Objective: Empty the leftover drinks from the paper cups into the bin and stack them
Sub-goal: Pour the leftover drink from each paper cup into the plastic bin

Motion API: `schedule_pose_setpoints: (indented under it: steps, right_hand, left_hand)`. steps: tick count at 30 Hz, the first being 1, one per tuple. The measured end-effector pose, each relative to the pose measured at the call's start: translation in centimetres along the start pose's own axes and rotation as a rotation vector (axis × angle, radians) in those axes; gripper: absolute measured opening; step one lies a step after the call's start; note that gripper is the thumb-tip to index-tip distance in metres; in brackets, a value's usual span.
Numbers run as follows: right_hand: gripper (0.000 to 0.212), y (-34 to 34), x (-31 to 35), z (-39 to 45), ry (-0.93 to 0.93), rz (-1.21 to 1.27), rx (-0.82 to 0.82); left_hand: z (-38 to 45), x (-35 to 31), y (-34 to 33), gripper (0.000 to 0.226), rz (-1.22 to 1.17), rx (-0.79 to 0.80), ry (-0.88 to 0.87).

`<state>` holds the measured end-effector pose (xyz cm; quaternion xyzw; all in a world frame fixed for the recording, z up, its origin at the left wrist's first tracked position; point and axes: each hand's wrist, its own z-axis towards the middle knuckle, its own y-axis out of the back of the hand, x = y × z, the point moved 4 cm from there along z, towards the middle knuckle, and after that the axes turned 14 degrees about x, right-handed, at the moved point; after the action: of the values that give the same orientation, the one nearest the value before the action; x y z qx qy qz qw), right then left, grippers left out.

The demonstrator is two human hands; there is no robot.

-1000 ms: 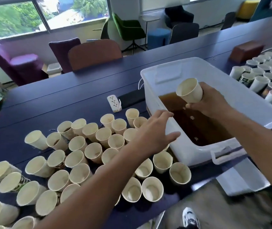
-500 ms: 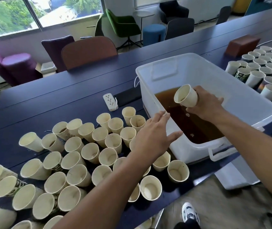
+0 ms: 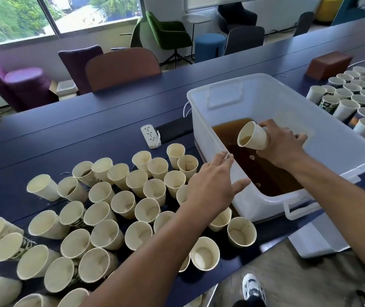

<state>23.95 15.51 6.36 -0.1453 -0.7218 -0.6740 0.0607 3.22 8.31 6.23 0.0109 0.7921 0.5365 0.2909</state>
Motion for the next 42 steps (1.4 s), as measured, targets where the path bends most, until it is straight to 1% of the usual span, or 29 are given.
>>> schedule_pose_setpoints:
  steps: [6,14,20,24,27,32,37,42]
  right_hand:
    - [0.063,0.2,0.3,-0.4,0.04,-0.065,-0.055]
    - [0.062,-0.3,-0.2,0.1,0.068,-0.113,-0.087]
    - [0.052,-0.1,0.2,-0.2,0.108,-0.178,-0.159]
    - [0.047,0.0,0.6,-0.5,0.158,-0.208,-0.178]
    - [0.047,-0.1,0.8,-0.6,0.217,-0.235,-0.197]
    - [0.061,-0.5,1.3,-0.6,0.284,-0.295,-0.172]
    - [0.058,-0.3,1.5,-0.8,0.291,-0.316,-0.196]
    - [0.055,-0.7,1.7,-0.8,0.29,-0.326,-0.151]
  left_hand:
    - [0.0,0.0,0.0,0.076,0.005,-0.003,-0.003]
    - [-0.1,0.0,-0.1,0.076,0.005,-0.014,0.009]
    - [-0.1,0.1,0.0,0.076,0.007,-0.015,0.007]
    - [-0.1,0.0,0.0,0.076,0.011,-0.018,0.007]
    - [-0.1,0.0,-0.1,0.076,0.007,-0.02,0.008]
    - [0.0,0.1,-0.1,0.076,0.005,-0.025,0.01]
    - [0.0,0.1,0.0,0.076,0.005,-0.02,0.012]
    - [-0.1,0.0,0.0,0.075,0.0,-0.012,0.017]
